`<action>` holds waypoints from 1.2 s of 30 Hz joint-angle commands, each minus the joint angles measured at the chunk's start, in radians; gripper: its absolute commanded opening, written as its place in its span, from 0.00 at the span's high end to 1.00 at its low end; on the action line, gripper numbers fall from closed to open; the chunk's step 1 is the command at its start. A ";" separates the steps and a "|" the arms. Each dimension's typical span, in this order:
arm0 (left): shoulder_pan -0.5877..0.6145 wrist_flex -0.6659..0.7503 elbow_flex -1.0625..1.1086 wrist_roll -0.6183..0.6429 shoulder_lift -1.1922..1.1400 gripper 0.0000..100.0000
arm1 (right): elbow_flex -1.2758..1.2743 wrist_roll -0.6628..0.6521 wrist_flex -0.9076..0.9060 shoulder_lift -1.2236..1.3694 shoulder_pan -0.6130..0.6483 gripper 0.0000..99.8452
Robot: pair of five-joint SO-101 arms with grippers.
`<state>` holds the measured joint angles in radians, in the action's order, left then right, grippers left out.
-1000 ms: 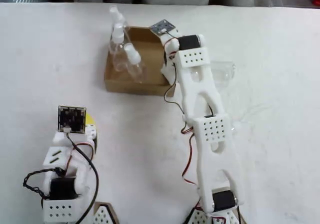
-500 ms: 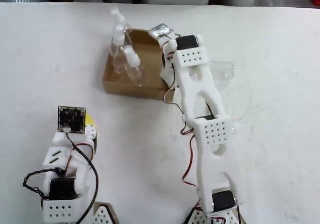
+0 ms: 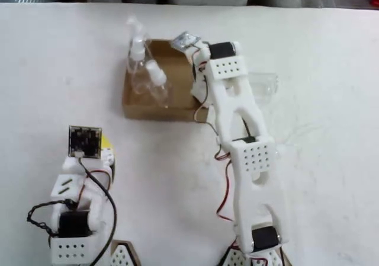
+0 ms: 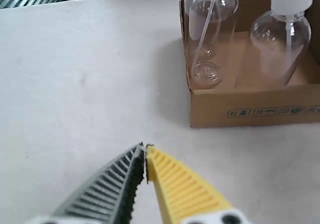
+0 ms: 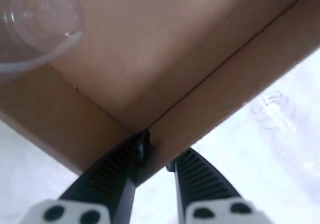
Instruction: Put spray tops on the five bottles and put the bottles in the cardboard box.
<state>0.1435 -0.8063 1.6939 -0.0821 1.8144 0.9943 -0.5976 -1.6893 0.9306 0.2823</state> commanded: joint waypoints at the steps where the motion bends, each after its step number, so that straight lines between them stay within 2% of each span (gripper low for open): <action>1: -0.010 0.021 0.000 -0.008 0.007 0.98 | 0.005 -0.035 -0.016 -0.059 -0.021 0.98; 4: -0.010 0.021 0.000 -0.008 0.007 0.98 | 0.005 -0.084 -0.015 -0.059 -0.022 0.98; 11: -0.010 0.021 0.000 -0.008 0.007 0.98 | 0.005 -0.084 -0.016 -0.059 -0.013 0.97; 18: -0.010 0.021 0.000 -0.008 0.007 0.98 | 0.006 0.003 -0.019 -0.061 -0.004 0.77; 23: -0.010 0.021 0.000 -0.008 0.007 0.98 | 0.006 0.009 -0.022 -0.064 0.018 0.75; 36: -0.010 0.021 0.000 -0.008 0.007 0.98 | -0.006 0.272 -0.031 -0.255 0.024 0.75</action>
<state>0.1435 -0.8063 1.6939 -0.0821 1.8144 0.9820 -0.3751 -1.6970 0.7741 0.2931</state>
